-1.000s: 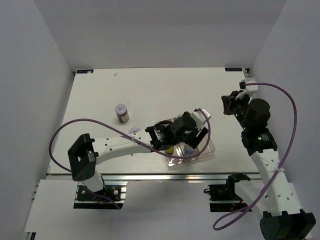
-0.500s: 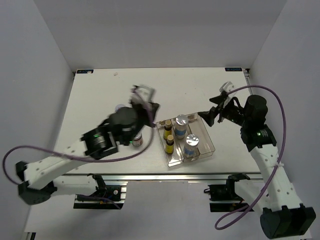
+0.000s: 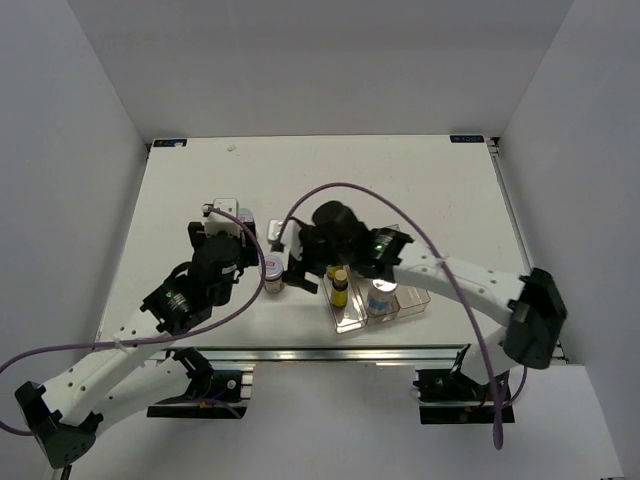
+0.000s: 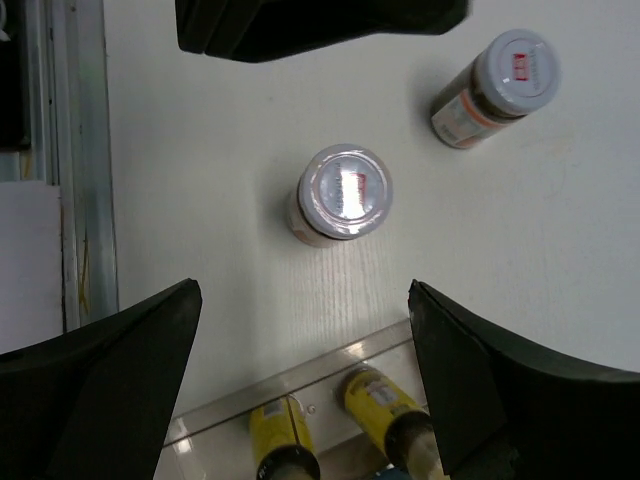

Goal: Organize the condiment bottles

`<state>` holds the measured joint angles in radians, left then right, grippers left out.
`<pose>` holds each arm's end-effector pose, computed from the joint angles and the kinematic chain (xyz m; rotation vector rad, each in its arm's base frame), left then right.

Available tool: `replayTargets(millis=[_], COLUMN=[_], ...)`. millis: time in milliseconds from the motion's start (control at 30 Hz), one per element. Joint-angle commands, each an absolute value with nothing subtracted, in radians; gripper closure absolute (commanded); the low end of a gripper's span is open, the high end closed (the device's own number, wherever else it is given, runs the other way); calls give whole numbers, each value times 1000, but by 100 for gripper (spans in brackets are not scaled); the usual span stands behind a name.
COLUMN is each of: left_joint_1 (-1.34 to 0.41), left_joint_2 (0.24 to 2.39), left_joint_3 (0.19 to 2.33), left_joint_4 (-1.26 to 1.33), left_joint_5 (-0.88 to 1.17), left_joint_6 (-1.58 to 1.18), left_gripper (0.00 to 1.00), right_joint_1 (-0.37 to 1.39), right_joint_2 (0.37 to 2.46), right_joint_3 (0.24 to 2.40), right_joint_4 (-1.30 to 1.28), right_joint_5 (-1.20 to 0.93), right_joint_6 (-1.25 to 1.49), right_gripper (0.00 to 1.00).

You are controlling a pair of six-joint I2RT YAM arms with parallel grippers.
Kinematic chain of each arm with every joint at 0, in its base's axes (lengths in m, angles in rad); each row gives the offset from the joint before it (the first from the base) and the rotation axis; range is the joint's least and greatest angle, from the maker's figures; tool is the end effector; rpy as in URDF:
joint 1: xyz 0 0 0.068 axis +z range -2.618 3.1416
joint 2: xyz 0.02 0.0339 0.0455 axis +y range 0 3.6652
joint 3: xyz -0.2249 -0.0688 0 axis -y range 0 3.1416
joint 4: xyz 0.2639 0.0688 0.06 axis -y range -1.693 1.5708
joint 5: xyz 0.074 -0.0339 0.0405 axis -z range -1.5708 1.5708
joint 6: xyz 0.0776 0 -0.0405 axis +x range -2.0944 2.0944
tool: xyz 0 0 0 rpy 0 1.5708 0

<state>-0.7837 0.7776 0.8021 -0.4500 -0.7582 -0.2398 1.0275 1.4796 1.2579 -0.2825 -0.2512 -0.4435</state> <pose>0.2082 -0.1322 0.2839 0.0385 1.8752 0.0574 0.1907 0.3530 0.2659 -1.5328 1.4594 0.6139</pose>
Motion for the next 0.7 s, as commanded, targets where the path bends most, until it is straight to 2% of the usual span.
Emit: replayTargets(millis=[0,167,333,667], left_joint_1=[-770,-758,-746,-741], left_joint_2=[715,620,537,520], left_joint_3=[813,778,769,770], left_joint_4=[-439,-460,-472,-503], left_joint_5=[-830,-902,-983,-1042], left_joint_6=[-244,-265,-298,-331], left_gripper=[15,15,15,15], right_joint_1=[1114,1132,1132,1132], right_joint_2=[1580,1747,1881,2031], right_joint_3=[1319,1433,1540,1637], right_joint_4=[-256,-242,-316,-333], right_joint_5=[-83,118,86,129], right_joint_6=[-422,-292,-232,-160], right_gripper=[11,11,11,11])
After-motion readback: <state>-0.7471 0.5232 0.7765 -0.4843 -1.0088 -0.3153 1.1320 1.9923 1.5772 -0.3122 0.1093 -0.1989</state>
